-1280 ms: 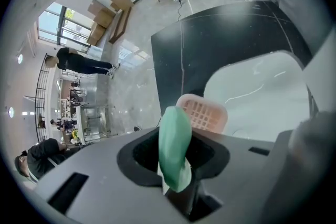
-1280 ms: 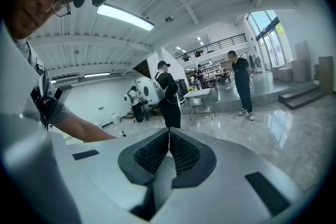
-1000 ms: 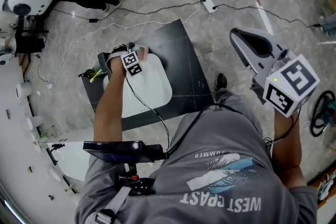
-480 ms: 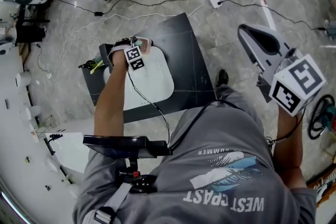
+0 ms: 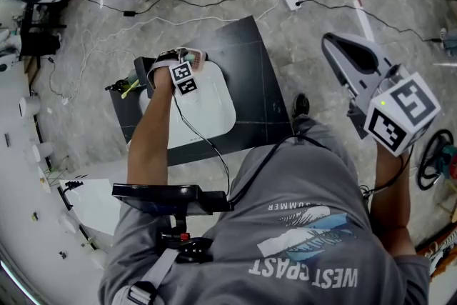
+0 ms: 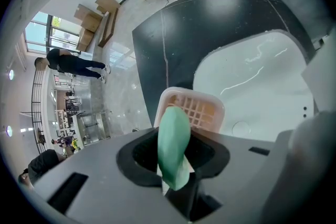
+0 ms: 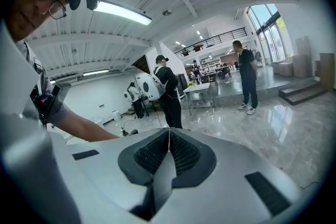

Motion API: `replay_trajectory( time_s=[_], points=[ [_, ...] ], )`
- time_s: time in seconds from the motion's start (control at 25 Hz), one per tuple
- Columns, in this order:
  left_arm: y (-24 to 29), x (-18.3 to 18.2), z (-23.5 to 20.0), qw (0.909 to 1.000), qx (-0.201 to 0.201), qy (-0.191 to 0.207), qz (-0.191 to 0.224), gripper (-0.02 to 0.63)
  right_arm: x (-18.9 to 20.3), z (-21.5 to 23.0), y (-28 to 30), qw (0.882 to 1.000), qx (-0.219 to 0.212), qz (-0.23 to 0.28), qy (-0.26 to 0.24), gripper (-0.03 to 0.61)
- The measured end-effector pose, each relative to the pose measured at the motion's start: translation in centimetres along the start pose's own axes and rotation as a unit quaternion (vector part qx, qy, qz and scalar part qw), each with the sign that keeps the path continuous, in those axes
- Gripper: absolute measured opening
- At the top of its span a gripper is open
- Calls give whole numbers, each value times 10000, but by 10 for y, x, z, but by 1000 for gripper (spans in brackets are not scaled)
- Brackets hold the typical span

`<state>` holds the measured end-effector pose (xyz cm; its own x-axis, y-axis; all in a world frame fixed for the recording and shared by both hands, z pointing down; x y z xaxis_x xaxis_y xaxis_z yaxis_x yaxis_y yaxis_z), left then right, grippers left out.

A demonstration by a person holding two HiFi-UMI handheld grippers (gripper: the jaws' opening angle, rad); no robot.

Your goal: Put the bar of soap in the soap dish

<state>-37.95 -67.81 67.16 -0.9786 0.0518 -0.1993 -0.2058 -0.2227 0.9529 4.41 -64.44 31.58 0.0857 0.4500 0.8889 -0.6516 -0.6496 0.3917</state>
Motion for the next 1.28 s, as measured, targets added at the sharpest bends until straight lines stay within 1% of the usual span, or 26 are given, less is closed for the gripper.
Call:
replay_trajectory(
  time_s=[0.28, 0.48, 0.84, 1.28],
  points=[
    [0, 1, 2, 10000, 58, 4, 35, 115, 2, 0, -1, 10000, 32, 12, 29, 8],
    [-2, -1, 4, 9998, 88, -36, 149, 115, 4, -3, -1, 10000, 37, 28, 36, 8],
    [-13, -3, 3, 9998, -7, -4, 188, 115, 4, -9, -7, 10000, 35, 59, 36, 8],
    [-21, 1, 12, 9997, -76, -129, 207, 114, 9, -20, -15, 10000, 19, 78, 22, 8]
  ],
)
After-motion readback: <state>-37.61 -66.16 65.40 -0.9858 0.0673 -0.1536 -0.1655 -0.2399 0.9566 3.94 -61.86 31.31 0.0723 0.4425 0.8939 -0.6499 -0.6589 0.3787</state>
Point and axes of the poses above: the fingertips, and each gripper's own axes: y forward along the fingers, z to its right, x out of its underside, the point moved 4 cm from there along -y, backward along the fingers, and after that the axes turned 10 degrees about x, right-handed, at the moved point
